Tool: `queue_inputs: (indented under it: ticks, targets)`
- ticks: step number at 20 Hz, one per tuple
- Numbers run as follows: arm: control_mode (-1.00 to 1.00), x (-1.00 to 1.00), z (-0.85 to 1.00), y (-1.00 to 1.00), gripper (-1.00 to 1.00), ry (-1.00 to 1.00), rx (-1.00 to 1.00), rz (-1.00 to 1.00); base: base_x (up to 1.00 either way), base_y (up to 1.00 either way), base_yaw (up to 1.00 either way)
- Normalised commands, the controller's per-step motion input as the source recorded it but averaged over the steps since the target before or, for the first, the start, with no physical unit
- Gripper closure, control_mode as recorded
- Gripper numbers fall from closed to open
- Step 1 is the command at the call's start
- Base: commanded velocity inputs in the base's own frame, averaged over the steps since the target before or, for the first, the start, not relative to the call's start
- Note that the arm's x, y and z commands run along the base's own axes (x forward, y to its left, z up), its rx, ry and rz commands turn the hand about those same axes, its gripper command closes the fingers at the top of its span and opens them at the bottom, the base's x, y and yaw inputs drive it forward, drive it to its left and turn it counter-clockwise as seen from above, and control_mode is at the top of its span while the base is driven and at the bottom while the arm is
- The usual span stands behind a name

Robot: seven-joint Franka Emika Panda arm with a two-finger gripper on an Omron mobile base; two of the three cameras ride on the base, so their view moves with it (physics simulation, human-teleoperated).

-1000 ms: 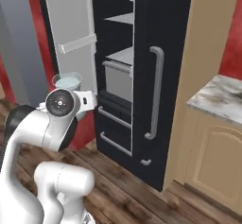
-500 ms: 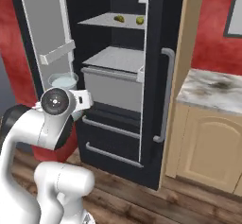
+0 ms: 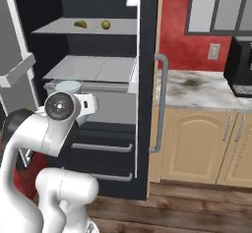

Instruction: Move the tacos and lemon from the second highest shelf to the top shelf to make space. Then, place the pitcher from the counter on the cleared second highest shelf.

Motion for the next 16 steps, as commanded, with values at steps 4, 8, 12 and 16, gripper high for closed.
queue_inputs:
  ticks: [4, 8, 12, 16]
  targets:
    - [1.0, 0.0, 0.0, 0.0, 1.0, 0.0, 0.0, 0.0, 0.54, 0.76, -0.33]
    - [1.0, 0.0, 0.0, 0.0, 1.0, 0.0, 0.0, 0.0, 0.58, 0.28, -0.19]
    - [1.0, 0.0, 0.0, 0.0, 1.0, 0.0, 0.0, 0.0, 0.62, -0.01, -0.06]
    - [1.0, 0.0, 0.0, 0.0, 1.0, 0.0, 0.0, 0.0, 0.62, 0.04, 0.0]
